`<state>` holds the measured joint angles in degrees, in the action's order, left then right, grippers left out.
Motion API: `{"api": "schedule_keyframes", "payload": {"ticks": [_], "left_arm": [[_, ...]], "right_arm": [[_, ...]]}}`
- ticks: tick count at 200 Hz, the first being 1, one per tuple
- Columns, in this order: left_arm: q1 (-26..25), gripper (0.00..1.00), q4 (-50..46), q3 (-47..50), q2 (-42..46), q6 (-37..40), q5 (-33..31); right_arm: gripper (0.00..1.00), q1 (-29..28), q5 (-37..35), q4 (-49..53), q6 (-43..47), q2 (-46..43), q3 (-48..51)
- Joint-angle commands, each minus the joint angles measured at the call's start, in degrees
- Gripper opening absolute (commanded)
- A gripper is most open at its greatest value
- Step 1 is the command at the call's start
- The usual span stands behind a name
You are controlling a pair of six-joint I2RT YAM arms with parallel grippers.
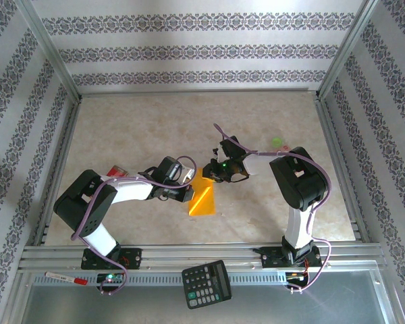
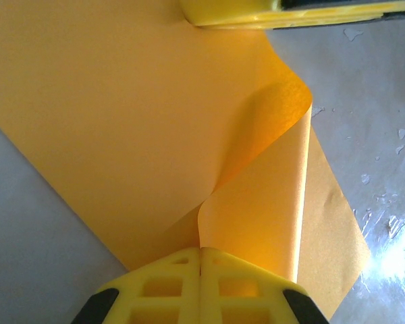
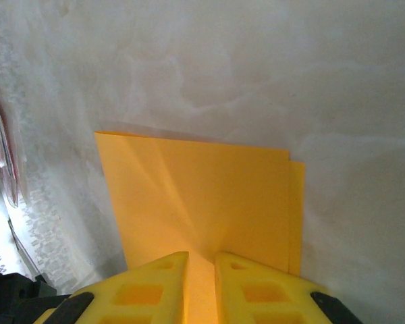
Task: Fold a paper plane with a square sheet of paper (pick it up from the middle)
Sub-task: Fold the triangle a second time at the center of the table.
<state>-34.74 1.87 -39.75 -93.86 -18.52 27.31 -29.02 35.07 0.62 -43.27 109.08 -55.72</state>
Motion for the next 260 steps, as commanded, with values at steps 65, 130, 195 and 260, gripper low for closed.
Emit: {"api": "schedule_keyframes", "payload": {"ticks": [65, 130, 195, 260], "left_arm": [[1.10, 0.00, 0.50, 1.13, 0.35, -0.91, -2.35], [1.79, 0.00, 0.93, 1.47, 0.77, -1.34, -1.92], [1.87, 0.00, 0.74, 1.45, 0.00, -1.13, -1.32], [1.84, 0.00, 0.66, 2.56, 0.93, -1.25, -1.56]], "right_arm": [[0.19, -0.52, -0.20, 1.36, 0.55, 2.10, 1.24], [0.19, -0.60, -0.18, 1.41, 0.56, 2.10, 1.28], [0.19, -0.68, -0.16, 1.42, 0.46, 2.15, 1.07], [0.19, -0.78, -0.09, 1.40, 0.46, 2.27, 1.03]]}}
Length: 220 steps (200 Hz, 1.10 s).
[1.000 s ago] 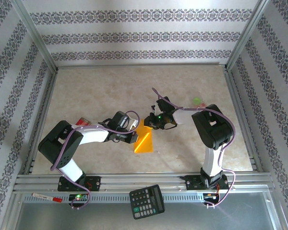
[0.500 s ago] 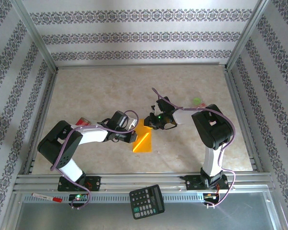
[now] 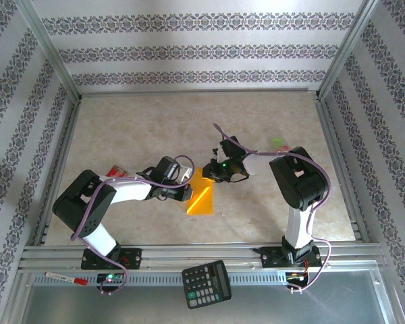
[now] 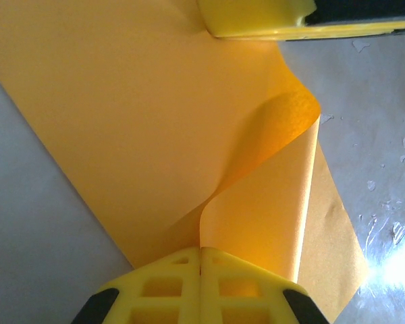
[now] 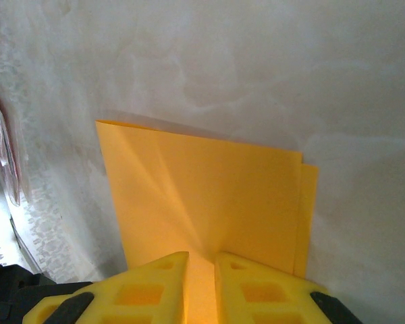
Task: Fold a paper plane with a square sheet of paper (pick it up from the middle)
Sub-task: Fold the triangle a second time at the center of the table.
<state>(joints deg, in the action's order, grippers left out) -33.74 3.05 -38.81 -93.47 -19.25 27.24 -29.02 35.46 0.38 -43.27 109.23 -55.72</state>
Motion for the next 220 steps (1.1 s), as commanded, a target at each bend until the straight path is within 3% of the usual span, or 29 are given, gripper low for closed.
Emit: {"api": "schedule_keyframes", "payload": {"ticks": [1, 220], "left_arm": [[0.85, 0.00, -0.55, 1.58, 0.55, -0.53, -1.49], [0.85, 0.00, 0.94, 3.21, 1.67, -1.89, -1.32]], "right_arm": [[0.19, -0.78, -0.48, 1.64, 0.46, 2.08, 1.04], [0.19, -0.96, -0.39, 1.56, 0.20, 2.10, 1.14]]}}
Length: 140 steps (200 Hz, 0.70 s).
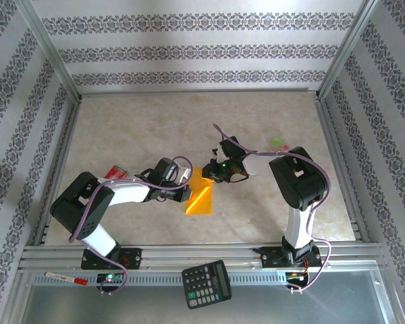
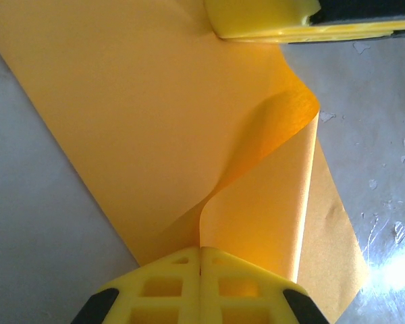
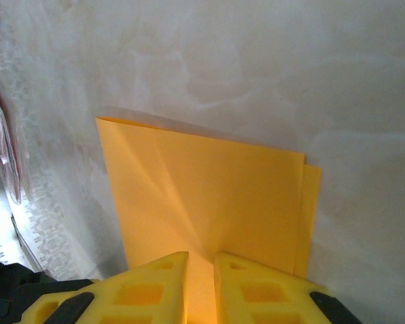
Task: Fold a paper plane with a square sheet of paper (pick it up from the middle)
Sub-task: Fold the triangle a second time at the center of the table.
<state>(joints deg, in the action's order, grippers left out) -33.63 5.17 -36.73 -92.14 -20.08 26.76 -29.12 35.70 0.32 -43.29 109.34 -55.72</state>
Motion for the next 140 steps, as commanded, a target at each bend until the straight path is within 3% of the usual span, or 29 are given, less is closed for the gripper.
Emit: {"api": "schedule_keyframes", "payload": {"ticks": [1, 140], "left_arm": [[0.75, 0.00, -1.19, 1.14, 0.27, -1.08, -0.84], [0.75, 0.00, -2.40, 2.11, -0.68, -1.03, -3.17]], "right_arm": [[0.19, -0.85, -0.63, 1.62, 0.22, 2.05, 1.10], [0.20, -0.84, -0.37, 1.67, 0.22, 2.18, 0.58]]}}
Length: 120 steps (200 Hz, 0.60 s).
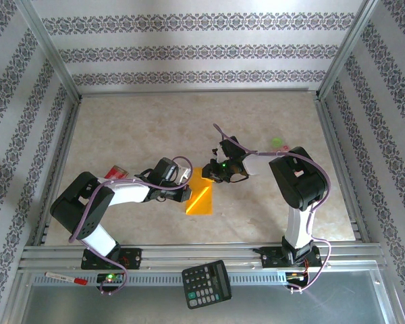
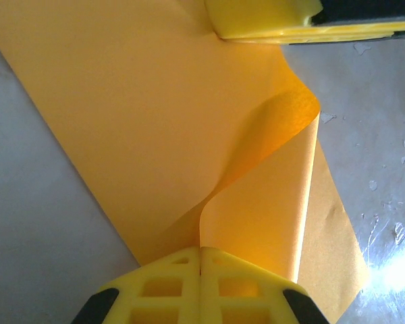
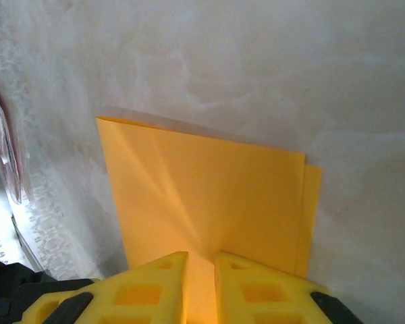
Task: Fold a paper plane with a square sheet of paper (pick it up from the middle)
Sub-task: Fold the triangle a second time at the center of the table.
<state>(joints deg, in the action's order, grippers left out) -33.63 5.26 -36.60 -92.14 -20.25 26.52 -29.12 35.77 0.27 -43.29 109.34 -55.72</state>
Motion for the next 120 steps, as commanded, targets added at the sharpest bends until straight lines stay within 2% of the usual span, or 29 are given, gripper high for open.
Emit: {"api": "schedule_keyframes", "payload": {"ticks": [1, 84, 120], "left_arm": [[0.71, 0.00, -2.47, 2.02, -0.68, -0.85, -2.99], [0.67, 0.00, -2.71, 3.88, -0.85, -2.25, -3.68], [0.58, 0.00, -2.75, 4.89, -0.58, -3.32, -3.85]], "right_arm": [[0.20, -0.84, -0.39, 1.69, 0.27, 2.19, 0.55], [0.24, 0.10, 1.52, 2.53, 0.49, 1.07, -1.42], [0.26, 1.69, 3.69, 3.57, 0.64, -2.37, -2.63]]}}
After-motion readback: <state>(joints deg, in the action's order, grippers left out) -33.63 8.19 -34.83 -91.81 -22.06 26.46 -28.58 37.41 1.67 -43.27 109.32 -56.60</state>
